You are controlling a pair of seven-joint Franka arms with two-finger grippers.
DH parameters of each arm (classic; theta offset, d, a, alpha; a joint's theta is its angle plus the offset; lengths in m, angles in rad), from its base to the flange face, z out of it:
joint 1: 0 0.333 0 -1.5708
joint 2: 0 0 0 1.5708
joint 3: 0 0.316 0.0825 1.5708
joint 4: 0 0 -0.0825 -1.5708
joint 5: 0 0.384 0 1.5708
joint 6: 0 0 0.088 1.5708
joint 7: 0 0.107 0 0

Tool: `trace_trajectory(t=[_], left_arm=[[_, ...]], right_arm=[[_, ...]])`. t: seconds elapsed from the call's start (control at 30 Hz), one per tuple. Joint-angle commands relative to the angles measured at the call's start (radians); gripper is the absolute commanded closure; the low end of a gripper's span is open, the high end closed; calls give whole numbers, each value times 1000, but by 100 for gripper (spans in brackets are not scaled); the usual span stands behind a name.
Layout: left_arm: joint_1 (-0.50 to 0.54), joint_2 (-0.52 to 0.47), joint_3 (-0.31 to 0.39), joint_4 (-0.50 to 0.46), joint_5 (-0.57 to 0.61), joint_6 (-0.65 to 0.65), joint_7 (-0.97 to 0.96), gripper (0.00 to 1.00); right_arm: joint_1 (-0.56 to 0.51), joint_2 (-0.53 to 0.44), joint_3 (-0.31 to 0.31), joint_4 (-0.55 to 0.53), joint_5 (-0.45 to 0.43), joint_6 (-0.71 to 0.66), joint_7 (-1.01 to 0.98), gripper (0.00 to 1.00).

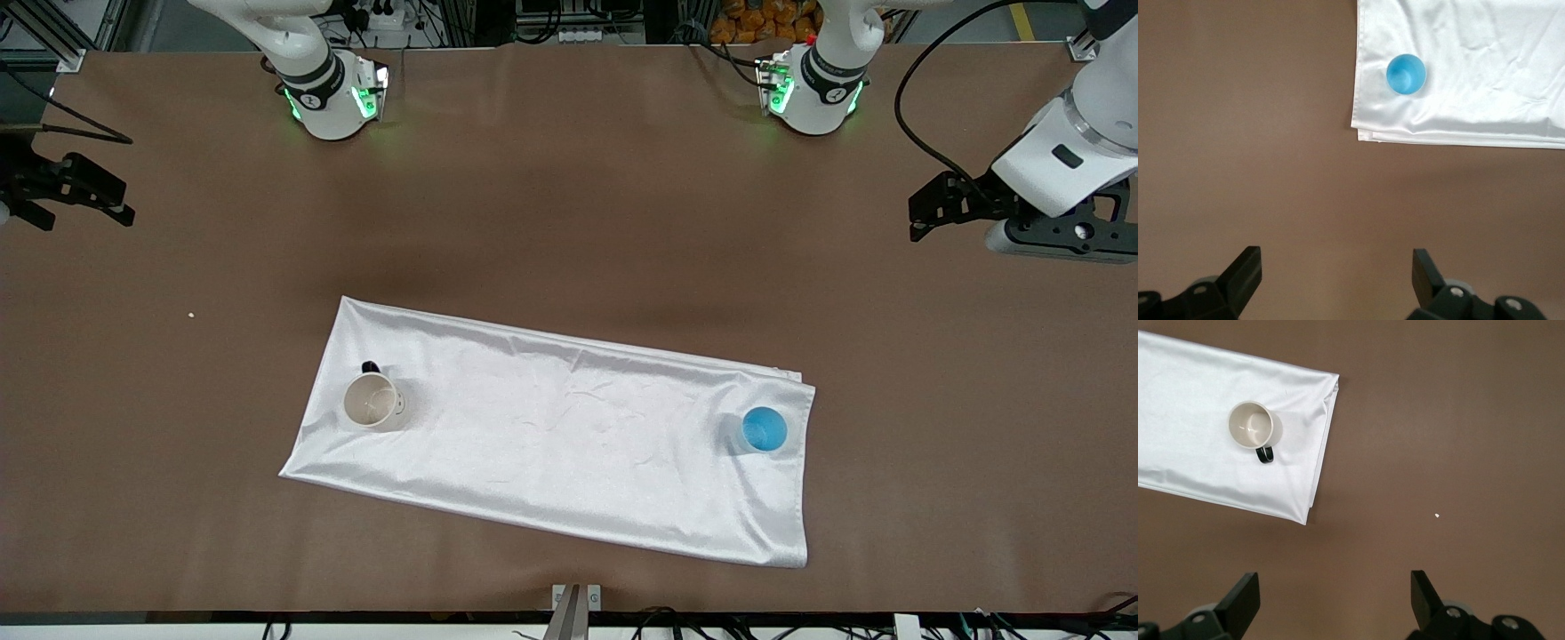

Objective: Place blue cup into white mug on table

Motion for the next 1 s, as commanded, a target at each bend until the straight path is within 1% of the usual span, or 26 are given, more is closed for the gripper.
trace_trajectory(t=[0.0, 0.33, 0.97], left_arm=[[-5, 1, -1, 18, 1, -13, -13, 0], [-2, 3, -1, 18, 3, -13, -10, 0], [-6, 21, -1, 16, 7, -4, 5, 0]], right_arm=[[5, 15, -11, 26, -6, 29, -2, 0], [2, 20, -24, 32, -6, 37, -2, 0], [7, 23, -19, 32, -4, 34, 3, 0]])
